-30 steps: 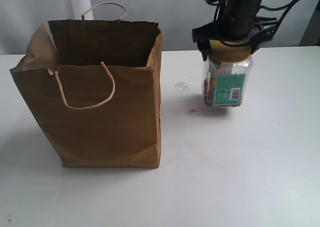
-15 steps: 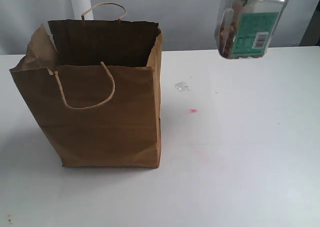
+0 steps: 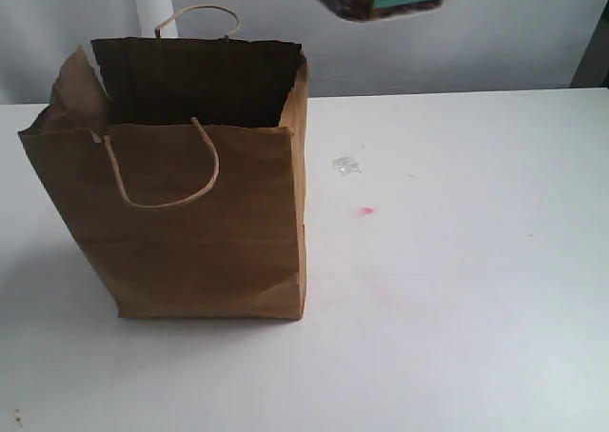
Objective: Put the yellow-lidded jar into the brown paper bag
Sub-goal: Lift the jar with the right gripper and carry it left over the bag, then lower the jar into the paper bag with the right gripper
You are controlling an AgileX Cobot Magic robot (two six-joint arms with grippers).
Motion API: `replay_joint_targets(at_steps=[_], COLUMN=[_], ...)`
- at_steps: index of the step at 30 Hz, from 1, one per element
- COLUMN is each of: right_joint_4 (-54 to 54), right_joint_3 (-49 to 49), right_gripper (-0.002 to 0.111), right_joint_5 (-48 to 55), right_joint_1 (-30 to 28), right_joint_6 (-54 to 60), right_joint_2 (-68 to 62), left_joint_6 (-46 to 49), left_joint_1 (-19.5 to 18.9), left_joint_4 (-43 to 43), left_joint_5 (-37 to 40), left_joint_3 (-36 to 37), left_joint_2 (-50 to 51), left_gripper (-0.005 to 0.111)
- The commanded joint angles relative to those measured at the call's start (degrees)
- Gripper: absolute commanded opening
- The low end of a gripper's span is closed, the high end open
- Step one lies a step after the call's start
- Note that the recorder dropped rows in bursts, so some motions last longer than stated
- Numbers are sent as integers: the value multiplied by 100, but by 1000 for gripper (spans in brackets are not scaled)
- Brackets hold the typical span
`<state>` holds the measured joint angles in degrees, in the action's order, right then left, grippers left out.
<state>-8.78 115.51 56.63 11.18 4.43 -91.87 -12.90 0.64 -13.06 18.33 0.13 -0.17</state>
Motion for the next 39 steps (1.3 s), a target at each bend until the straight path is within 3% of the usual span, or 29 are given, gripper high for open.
replay_joint_targets(at_steps=[1, 6, 11, 24, 39], right_joint_4=[-520, -535, -707, -1149, -1434], right_joint_3=[27, 27, 27, 27, 27], right_gripper=[0, 0, 0, 0, 0], right_joint_5=[-965, -1777, -1855, -1521, -1200], right_joint_1=[648, 1198, 1491, 1536, 1536], right_joint_6=[652, 1193, 2273, 2945, 2940], right_joint_2=[-44, -238, -540, -1023, -1797], left_joint_6=[-22, -22, -22, -22, -22], left_joint_1=[28, 28, 28, 28, 28], left_joint_4=[22, 22, 22, 22, 22], left_joint_5=[-54, -54, -54, -54, -54], left_joint_3=[-13, -13, -13, -13, -13], left_joint_2=[17, 17, 17, 17, 17], left_gripper=[1, 1, 1, 1, 1])
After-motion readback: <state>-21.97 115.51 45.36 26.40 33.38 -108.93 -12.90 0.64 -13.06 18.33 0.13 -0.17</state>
